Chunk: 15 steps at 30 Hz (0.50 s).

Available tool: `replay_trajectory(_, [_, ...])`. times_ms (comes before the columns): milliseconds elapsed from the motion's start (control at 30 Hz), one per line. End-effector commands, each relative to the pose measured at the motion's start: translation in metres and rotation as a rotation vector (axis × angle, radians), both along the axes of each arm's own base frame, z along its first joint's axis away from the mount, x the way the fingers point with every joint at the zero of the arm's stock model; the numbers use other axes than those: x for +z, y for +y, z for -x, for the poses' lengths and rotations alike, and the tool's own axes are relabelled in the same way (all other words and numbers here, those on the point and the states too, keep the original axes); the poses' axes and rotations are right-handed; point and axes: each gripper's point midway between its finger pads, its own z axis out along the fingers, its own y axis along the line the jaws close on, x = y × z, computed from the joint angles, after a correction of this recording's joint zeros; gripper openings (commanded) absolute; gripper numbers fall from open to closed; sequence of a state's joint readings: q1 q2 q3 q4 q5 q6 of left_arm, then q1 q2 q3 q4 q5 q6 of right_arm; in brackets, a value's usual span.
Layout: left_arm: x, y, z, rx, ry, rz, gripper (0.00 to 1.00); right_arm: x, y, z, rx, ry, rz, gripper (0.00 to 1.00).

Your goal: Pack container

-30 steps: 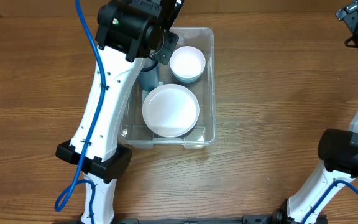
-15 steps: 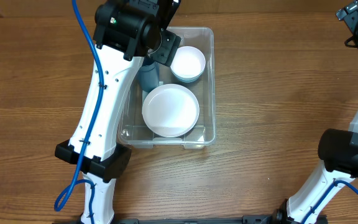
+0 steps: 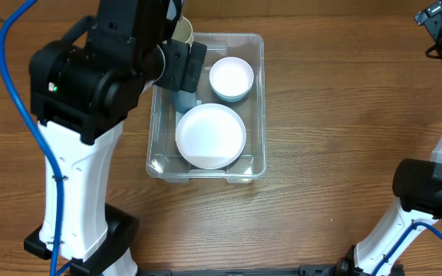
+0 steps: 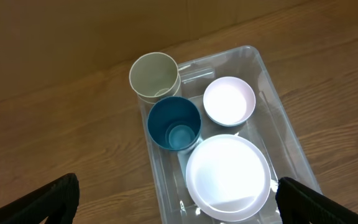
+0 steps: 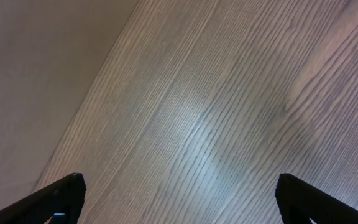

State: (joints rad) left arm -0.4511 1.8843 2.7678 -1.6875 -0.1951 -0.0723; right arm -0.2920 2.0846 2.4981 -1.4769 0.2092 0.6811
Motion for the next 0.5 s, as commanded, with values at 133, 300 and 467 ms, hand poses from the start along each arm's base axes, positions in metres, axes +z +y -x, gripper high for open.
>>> replay_trajectory(133, [0.039,0.027,0.029,0.051,-0.117,0.009,1.00,0.009,0.001,0.001,-0.006,-0.025,0.009,1.00])
replay_trajectory(300, [0.081,0.057,0.073,0.041,-0.258,-0.012,1.00,0.009,0.001,0.001,-0.006,-0.025,0.009,1.00])
replay_trajectory(467, [0.084,0.105,0.115,0.131,-0.274,0.004,1.00,0.009,0.001,0.001,-0.006,-0.025,0.009,1.00])
